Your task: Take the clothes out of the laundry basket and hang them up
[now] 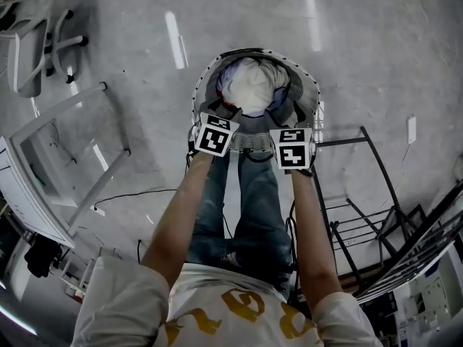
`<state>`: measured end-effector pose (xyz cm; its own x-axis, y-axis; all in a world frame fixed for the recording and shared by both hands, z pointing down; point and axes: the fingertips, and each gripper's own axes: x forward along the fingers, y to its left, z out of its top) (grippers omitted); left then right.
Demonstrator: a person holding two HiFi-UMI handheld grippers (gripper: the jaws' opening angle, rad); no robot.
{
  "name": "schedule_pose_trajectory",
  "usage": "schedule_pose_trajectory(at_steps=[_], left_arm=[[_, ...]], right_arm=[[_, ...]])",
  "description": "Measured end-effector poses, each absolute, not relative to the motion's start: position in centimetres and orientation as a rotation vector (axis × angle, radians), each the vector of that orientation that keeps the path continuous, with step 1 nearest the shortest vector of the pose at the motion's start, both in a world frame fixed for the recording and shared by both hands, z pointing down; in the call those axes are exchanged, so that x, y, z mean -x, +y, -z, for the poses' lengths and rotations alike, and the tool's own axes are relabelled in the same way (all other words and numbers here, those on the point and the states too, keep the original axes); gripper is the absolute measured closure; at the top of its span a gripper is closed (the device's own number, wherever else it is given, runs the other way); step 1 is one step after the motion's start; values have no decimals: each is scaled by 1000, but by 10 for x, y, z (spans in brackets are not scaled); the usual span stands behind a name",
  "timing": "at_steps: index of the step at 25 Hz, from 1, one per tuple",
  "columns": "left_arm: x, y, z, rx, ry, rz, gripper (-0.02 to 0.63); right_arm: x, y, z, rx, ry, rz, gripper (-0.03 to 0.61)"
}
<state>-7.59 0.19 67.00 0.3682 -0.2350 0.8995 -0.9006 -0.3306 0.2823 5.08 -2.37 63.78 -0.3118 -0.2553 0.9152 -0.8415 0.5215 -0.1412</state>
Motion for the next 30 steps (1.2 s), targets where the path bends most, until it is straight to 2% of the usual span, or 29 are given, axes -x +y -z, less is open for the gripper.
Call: schedule_pose_trajectory(at_steps=[15, 30], left_arm=[[84, -4, -780, -1734, -1028, -948, 373], [97, -1, -891, -1672, -1026, -1091, 339]], right_arm=[[-48, -12, -748, -826, -1718, -773, 196], [-54, -22, -859, -792, -1669, -752, 181]])
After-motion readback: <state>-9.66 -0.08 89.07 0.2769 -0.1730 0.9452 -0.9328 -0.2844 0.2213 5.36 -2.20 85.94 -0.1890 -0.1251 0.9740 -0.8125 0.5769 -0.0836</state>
